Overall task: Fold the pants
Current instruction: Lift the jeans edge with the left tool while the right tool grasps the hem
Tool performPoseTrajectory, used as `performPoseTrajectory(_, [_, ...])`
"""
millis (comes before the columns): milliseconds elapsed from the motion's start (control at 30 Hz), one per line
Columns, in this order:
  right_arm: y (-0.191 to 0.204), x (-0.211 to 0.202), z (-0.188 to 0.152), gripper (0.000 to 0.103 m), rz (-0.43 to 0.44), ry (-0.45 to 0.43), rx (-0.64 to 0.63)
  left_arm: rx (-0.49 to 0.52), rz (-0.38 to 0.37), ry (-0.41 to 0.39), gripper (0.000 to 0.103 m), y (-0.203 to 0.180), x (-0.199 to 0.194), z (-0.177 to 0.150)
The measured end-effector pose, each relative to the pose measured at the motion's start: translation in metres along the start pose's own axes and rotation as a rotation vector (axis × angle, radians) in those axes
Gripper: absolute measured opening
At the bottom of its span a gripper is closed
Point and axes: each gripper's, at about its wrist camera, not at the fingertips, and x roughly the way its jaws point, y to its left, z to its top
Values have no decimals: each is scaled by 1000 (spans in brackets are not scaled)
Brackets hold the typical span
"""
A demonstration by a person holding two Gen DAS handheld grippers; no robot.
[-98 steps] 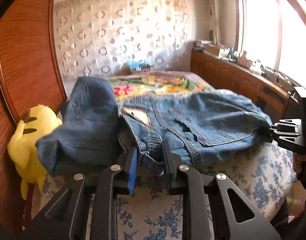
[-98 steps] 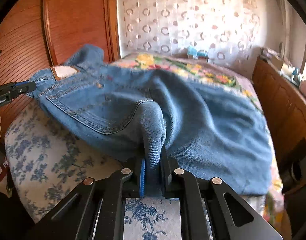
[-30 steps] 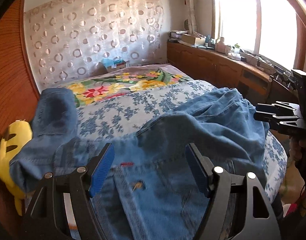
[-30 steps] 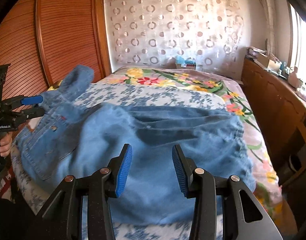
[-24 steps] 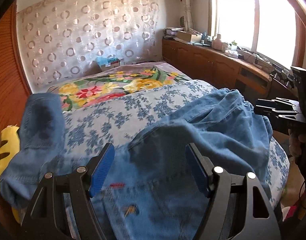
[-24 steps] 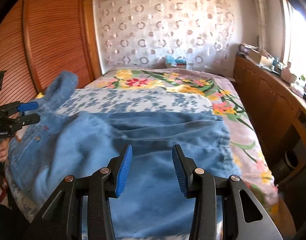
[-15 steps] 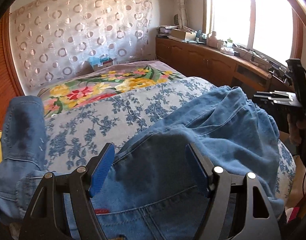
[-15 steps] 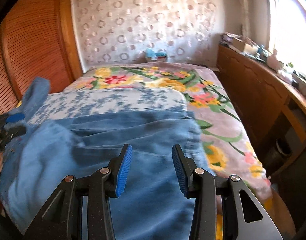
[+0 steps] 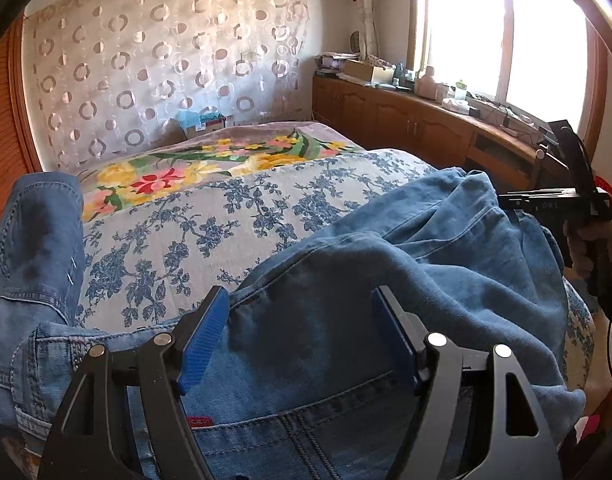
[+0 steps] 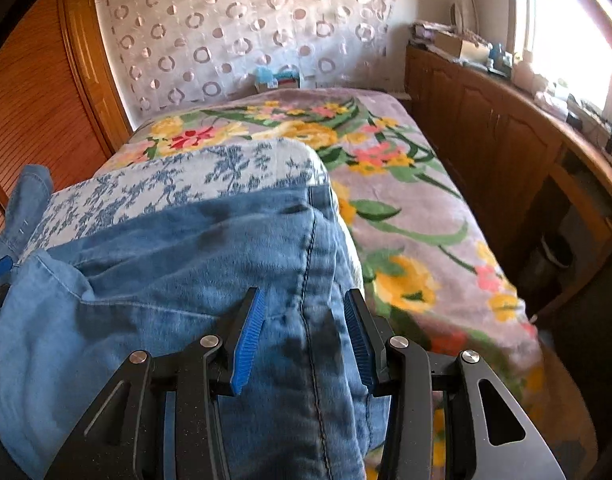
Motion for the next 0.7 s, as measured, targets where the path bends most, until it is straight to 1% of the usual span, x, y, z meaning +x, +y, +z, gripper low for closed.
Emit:
performPoseTrajectory(100, [-8, -1, -2, 43, 18, 12, 14, 8, -7, 2, 74, -1, 1, -1])
performPoseTrajectory(133, [-8, -3, -2, 39, 23, 11, 17, 8, -7, 2, 74, -1, 0, -1])
performPoseTrajectory(167, [-9, -4, -1, 21, 30, 8, 14, 7, -8, 0, 74, -1, 0, -1])
performPoseTrajectory(200, [-9, -7, -1, 18, 39, -1, 3, 5, -10, -2, 74, -1, -1, -1])
performPoseTrajectory(300, [-7, -25, 3, 16, 22, -75, -31, 1, -10, -7, 74, 0, -1, -1])
performPoseTrajectory(333, [-6, -34, 8, 16, -2, -103, -44, -2, -8, -12, 74, 1, -2, 0])
performPoseTrajectory(367, [-6, -43, 13, 16, -28, -135, -48, -4, -4, -17, 74, 1, -3, 1])
performPoseTrajectory(433, [-10, -59, 27, 15, -32, -197, -42, -7, 7, -23, 74, 3, -6, 3])
performPoseTrajectory(500, [-14, -71, 45, 15, -75, -249, -42, -12, 21, -34, 74, 6, -9, 5])
performPoseTrajectory(533, [-16, -75, 53, 15, -76, -268, -44, -16, 33, -36, 74, 7, -10, 6])
performPoseTrajectory(633, [-20, -73, 77, 15, -60, -291, -48, -26, 59, -40, 74, 11, -14, 9])
performPoseTrajectory(700, [-19, -62, 88, 15, -67, -282, -66, -33, 76, -45, 74, 15, -15, 9])
